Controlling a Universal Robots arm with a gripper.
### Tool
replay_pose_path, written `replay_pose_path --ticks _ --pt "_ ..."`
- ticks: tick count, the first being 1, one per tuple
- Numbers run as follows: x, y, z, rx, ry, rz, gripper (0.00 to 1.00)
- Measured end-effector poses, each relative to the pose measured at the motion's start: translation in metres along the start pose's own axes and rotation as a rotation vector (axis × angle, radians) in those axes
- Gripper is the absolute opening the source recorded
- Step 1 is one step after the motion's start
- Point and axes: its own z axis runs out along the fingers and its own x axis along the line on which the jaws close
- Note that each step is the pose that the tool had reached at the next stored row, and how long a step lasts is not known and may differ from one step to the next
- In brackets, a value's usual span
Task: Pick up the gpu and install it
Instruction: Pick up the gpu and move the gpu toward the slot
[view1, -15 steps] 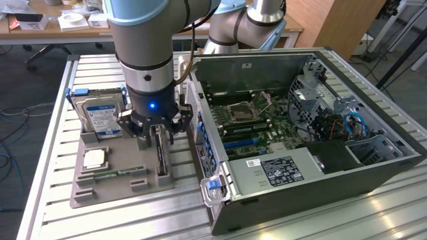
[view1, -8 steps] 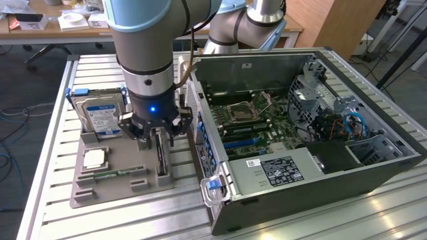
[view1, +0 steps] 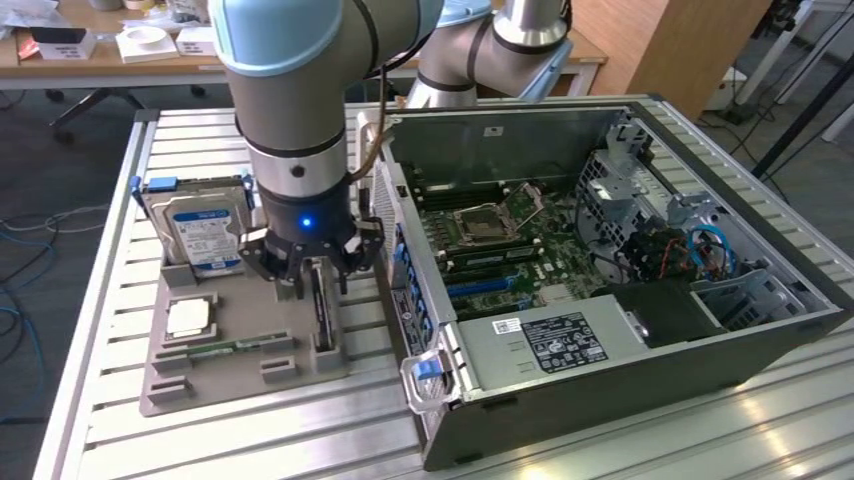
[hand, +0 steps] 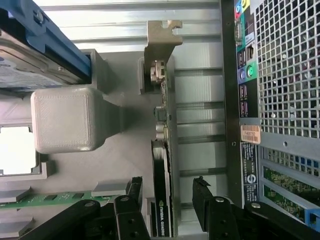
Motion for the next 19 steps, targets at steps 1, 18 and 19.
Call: replay_pose_path --ticks 1,18,19 --pt "0.0001 0.0010 0.0008 0.0000 0.0000 0.000 0.53" --pt "0.0017 0.0020 0.0093 0.0000 0.0000 0.000 0.53" --pt "0.0018 0.0020 0.0094 0.0000 0.0000 0.000 0.53"
